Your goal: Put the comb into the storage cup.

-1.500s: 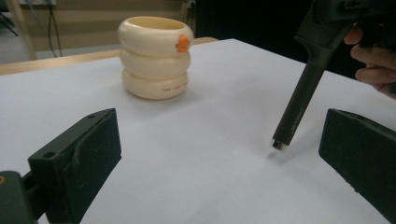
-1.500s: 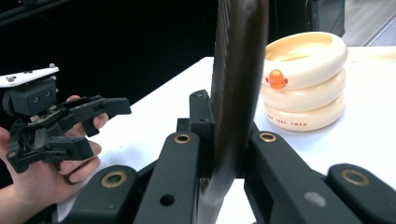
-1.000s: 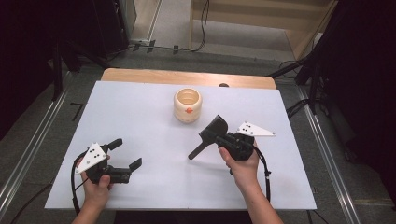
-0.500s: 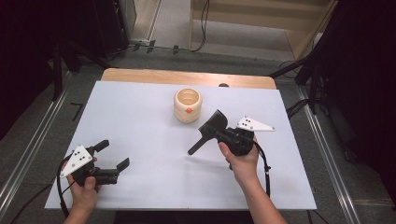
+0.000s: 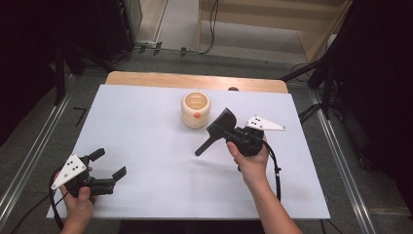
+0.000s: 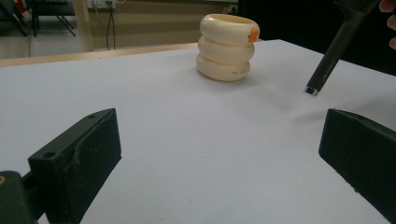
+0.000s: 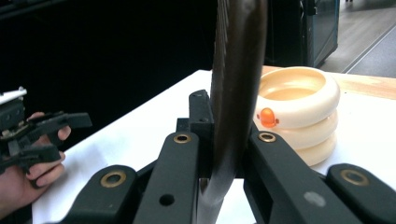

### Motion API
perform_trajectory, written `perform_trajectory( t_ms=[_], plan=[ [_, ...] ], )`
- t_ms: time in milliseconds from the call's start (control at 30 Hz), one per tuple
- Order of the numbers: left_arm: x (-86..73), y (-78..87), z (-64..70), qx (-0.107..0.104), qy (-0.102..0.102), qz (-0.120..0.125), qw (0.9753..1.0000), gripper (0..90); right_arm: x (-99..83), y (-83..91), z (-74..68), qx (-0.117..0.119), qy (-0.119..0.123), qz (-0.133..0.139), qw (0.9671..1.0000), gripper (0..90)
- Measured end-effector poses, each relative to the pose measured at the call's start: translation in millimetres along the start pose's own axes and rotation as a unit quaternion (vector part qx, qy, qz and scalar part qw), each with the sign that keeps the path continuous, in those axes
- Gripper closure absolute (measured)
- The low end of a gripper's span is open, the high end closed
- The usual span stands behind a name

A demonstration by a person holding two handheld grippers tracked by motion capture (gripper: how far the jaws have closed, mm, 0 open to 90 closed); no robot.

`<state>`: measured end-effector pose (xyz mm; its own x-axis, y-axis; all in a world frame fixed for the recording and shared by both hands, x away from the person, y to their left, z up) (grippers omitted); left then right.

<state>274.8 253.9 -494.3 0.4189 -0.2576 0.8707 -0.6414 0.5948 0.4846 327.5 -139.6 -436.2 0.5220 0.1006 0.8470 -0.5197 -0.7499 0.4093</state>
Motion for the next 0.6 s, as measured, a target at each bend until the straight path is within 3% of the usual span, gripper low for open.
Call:
perform_trajectory(
  t_ms=[600],
  plan=[
    [-4.6, -3.7, -1.7, -0.006, 0.016, 0.001, 0.9999, 0.0, 15.3, -5.5, 5.6, -0.016, 0.012, 0.007, 0.9998, 83.8]
  ],
)
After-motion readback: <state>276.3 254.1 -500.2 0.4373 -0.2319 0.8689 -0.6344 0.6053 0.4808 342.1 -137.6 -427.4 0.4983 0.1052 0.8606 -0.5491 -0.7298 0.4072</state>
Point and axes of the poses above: each handheld gripper's, and its own axes: y roughly backward along the jaws, x roughly out of its top, z roughly to its right, the point moved 5 cm from there along -y, roughly forward along the jaws, and after that the axes turned 13 degrees about -z, right-handed, at the moved point
